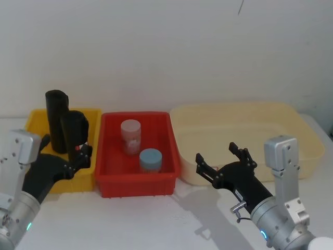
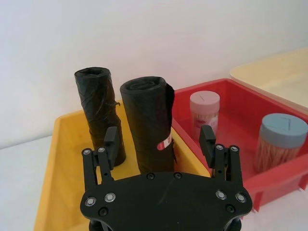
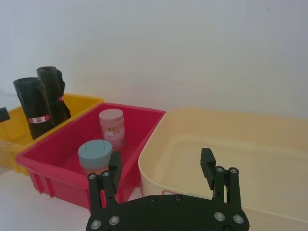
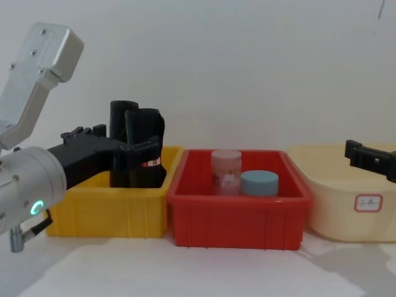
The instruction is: Pick up the garbage bag with the one hand and transfer it to the other hand.
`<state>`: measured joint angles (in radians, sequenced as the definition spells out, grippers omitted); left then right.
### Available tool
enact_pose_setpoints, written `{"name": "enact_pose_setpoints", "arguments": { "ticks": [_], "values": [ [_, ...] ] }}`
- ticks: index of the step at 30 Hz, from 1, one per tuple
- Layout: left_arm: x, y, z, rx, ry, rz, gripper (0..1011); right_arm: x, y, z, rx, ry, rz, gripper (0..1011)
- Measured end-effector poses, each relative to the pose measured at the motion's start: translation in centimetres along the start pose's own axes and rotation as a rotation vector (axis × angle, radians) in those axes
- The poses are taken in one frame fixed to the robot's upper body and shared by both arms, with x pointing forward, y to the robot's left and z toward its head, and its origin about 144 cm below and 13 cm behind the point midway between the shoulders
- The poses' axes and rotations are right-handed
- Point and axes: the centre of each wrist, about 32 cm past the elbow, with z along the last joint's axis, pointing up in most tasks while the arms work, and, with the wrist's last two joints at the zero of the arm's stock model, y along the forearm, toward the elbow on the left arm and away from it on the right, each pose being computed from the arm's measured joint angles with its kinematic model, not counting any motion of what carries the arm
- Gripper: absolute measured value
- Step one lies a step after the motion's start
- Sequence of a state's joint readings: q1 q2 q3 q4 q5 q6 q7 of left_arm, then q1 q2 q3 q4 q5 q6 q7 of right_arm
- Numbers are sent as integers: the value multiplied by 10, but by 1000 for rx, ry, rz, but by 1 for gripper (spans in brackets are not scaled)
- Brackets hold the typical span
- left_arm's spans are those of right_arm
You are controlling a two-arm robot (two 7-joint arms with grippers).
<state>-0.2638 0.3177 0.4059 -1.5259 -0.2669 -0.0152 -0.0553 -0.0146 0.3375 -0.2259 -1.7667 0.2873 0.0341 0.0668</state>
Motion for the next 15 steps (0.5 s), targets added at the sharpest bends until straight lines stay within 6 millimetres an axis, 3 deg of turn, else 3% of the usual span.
{"name": "enact_pose_setpoints", "arguments": {
  "ticks": [15],
  "values": [
    [18, -30, -4, -18, 49, -37, 1001, 0, 0, 0, 0, 0, 0, 1000]
  ]
}}
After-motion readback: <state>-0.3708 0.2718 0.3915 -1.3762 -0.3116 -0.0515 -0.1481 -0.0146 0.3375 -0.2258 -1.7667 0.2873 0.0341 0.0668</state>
